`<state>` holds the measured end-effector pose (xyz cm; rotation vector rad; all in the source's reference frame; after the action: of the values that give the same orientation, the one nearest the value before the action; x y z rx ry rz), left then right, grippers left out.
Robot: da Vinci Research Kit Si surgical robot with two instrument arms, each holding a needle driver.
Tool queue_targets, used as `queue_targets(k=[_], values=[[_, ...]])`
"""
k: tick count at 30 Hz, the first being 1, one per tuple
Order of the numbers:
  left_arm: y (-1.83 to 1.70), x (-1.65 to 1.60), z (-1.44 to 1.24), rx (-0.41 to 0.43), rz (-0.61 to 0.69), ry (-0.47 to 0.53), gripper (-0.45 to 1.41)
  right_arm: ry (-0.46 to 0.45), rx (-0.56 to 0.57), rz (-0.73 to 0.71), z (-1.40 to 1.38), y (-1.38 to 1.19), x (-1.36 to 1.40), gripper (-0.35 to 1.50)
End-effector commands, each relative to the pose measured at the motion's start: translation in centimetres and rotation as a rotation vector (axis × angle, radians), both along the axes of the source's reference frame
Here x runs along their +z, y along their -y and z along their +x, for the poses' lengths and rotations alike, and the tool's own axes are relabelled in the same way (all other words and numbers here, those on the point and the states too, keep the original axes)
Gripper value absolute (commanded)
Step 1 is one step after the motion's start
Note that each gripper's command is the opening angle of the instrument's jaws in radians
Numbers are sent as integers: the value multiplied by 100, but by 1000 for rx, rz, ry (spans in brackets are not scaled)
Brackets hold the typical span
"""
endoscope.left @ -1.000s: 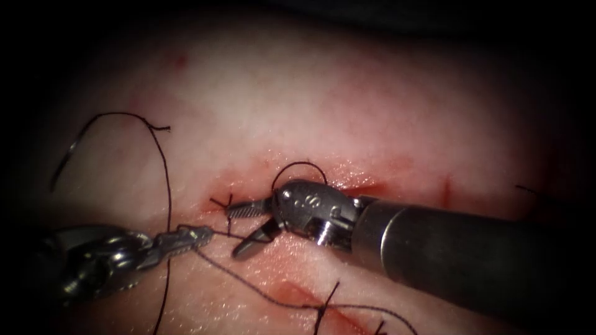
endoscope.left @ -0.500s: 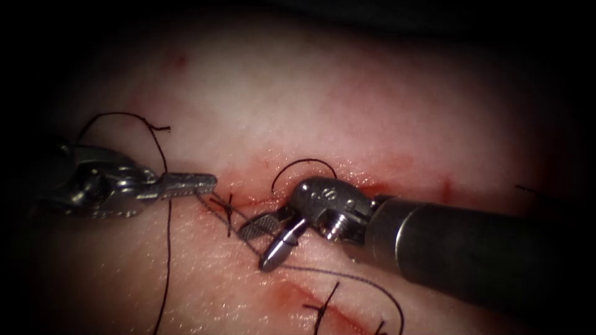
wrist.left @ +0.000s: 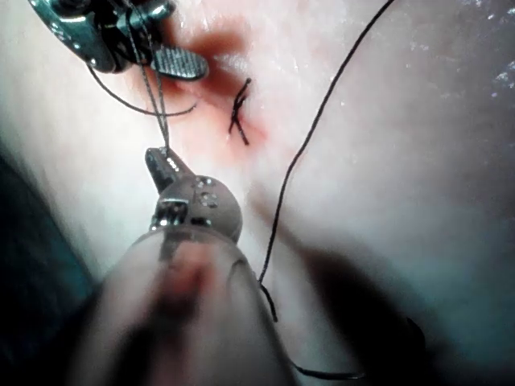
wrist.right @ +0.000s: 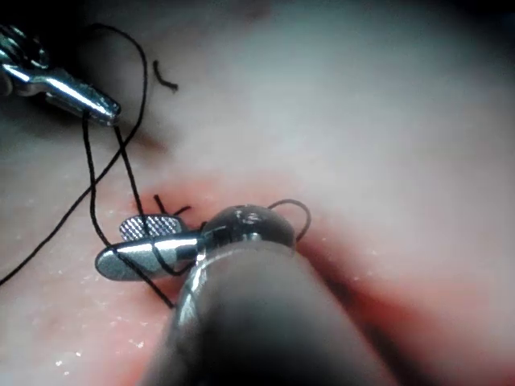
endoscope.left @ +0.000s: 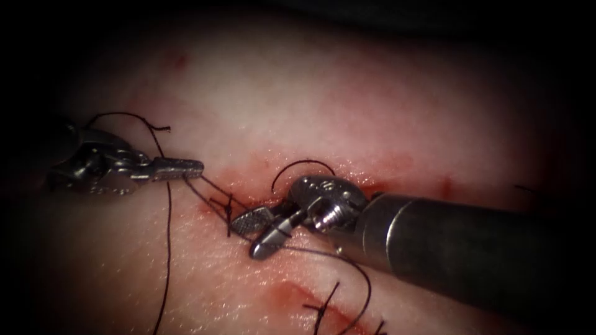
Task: Wound Closure
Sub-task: With the left driver, loop the suture counter clockwise twice around the right driver.
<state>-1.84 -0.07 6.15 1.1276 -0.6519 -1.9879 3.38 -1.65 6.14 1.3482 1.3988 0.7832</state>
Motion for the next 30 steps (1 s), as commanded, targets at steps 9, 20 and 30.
queue_targets(k=[9,20,30], values=[[25,50,-11,31,79,-45,-45,8,120,104,-1,-39,-11,84],[41,50,-8,30,113,-20,-45,6,203,138,-3,-59,-17,-8],[36,13,-7,20,119,140,-45,2,239,120,2,-61,-10,-25]])
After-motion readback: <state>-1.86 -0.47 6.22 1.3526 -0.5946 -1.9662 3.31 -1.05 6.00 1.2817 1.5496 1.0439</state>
